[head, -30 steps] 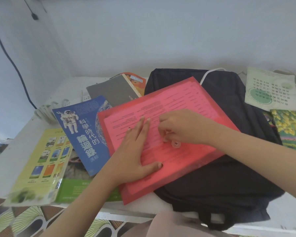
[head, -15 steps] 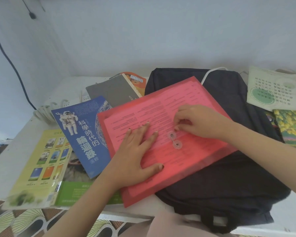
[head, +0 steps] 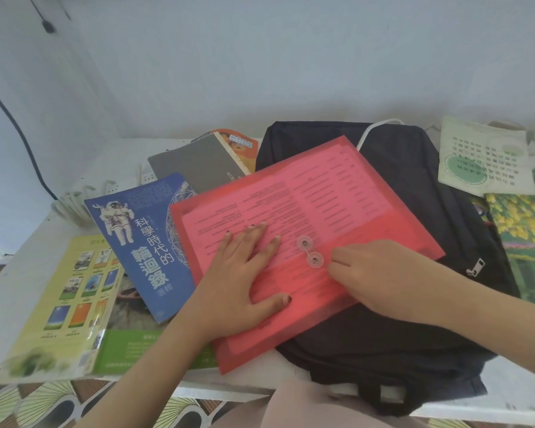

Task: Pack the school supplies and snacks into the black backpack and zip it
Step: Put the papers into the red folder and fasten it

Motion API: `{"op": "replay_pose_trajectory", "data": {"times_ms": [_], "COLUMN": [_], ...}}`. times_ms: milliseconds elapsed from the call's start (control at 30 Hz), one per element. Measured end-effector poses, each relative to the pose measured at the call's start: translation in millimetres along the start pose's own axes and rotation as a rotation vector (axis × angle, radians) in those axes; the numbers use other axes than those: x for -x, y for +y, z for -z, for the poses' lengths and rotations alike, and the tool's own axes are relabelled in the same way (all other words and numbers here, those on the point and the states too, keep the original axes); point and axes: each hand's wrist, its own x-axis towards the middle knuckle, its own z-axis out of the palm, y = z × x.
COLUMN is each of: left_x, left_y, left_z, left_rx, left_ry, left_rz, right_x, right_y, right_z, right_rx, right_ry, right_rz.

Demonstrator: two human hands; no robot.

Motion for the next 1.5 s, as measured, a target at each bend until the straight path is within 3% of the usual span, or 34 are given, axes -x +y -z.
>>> {"op": "replay_pose_trajectory", "data": {"times_ms": [233, 467, 767, 1167, 1500], "left_x": [0, 0, 0, 1, 0], "left_y": [1, 1, 0, -1, 0], "left_z": [-1, 0, -2, -3, -3], "left_rx": [0.004, -0.013, -0.003, 0.008, 0.018], "left_ry": [0.002, 0.006, 0.013, 0.028, 0.037], "left_rz": [0.004, 0.014, 0.011, -0.001, 0.004], "right_x": [-38, -86, -79, -43, -49], "right_y": [-12, 23, 49, 28, 14], "right_z": [7, 9, 2, 3, 5], "right_rx": [0.0, -0.234, -0.42, -0.206, -0.22], "right_ry": [0.017, -0.167, -0.173, -0.052, -0.08], "right_rz": [0.1, -0.191, -0.317, -0.231, -0.359]}}
